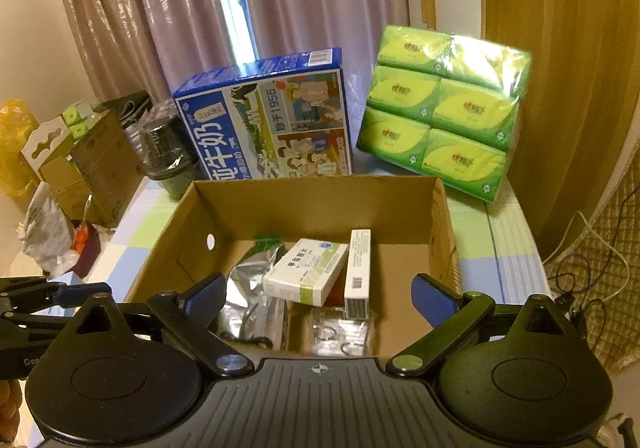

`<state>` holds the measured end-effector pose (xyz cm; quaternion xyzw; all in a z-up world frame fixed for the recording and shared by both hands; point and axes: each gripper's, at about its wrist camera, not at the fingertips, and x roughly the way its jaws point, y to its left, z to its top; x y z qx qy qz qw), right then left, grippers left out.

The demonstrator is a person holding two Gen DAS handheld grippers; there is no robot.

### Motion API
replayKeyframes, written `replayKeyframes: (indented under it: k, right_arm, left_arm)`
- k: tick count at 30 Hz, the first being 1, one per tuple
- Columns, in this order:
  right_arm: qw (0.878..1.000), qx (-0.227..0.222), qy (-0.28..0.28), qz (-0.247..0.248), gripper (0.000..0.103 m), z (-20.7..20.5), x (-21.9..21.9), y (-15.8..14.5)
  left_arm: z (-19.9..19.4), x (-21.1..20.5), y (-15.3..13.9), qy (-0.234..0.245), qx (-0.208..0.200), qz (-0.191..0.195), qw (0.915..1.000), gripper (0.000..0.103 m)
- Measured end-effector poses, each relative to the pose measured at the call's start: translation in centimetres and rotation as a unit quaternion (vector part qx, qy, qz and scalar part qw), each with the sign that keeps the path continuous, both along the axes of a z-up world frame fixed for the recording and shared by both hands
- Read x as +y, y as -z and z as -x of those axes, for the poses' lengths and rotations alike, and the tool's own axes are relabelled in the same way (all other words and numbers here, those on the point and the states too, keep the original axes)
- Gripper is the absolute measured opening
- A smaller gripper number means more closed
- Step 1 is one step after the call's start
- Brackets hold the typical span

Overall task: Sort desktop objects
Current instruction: 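Withdraw both open tools from the box toward the spoon and green box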

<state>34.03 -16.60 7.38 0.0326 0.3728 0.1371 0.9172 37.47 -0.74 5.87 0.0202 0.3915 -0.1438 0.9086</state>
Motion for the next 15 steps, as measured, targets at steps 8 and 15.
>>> replayKeyframes:
  k: [8,15]
  right_arm:
    - [1.0,0.003,0.0,0.002,0.101,4.4,-0.3,-1.0]
    - [1.0,0.003,-0.004,-0.003,0.101,8.3,-0.3,-1.6]
  left_arm:
    - [4.4,1.1,-0.6,-0.009,0.001,0.008,0.9999,0.057]
    - [8.6,2.3,-0.6,-0.017,0.005,0.023,0.9996,0.067]
